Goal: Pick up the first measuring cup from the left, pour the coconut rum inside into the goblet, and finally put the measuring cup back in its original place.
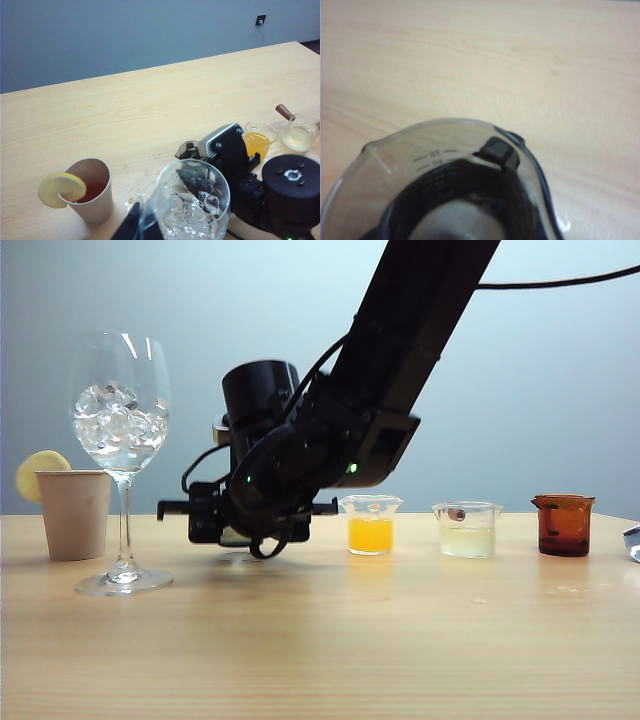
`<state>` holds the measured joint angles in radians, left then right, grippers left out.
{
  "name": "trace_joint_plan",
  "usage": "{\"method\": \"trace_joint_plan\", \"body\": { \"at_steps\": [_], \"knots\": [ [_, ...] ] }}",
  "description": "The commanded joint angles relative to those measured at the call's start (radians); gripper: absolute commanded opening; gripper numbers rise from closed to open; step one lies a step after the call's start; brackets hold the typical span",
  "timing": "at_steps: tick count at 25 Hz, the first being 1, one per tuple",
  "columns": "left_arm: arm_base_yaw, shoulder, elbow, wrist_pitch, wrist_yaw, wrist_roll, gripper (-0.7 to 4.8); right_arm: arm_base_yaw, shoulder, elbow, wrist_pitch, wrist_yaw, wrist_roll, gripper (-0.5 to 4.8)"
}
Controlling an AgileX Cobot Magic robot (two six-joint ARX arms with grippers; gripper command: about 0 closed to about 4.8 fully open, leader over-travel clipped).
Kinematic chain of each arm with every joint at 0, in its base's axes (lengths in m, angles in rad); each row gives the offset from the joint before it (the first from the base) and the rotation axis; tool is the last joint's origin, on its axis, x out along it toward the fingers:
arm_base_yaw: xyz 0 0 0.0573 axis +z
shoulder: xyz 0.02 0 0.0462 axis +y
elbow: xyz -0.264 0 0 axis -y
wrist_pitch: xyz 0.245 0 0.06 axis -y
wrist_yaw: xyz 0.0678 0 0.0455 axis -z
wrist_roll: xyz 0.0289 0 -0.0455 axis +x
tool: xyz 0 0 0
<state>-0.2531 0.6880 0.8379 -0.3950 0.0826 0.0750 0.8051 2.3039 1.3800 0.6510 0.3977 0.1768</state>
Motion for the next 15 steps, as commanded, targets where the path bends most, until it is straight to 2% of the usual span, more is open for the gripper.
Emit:
{"method": "trace_joint_plan", "body": {
  "at_steps": [1, 10, 15],
  "knots": [
    [0.001, -0.002, 0.007, 0.008, 0.0, 0.003, -0.05, 0.001, -0.038, 0.004, 0.024, -0.012, -0.003, 2.0],
    [0.001, -0.002, 0.007, 0.008, 0.0, 0.003, -0.05, -0.014, -0.162, -0.042, -0.041, -0.04, -0.031, 2.0],
    [0.001, -0.002, 0.007, 0.008, 0.0, 0.003, -0.05, -0.027, -0.254, -0.124, -0.034, -0.124, -0.039, 2.01]
  ]
}}
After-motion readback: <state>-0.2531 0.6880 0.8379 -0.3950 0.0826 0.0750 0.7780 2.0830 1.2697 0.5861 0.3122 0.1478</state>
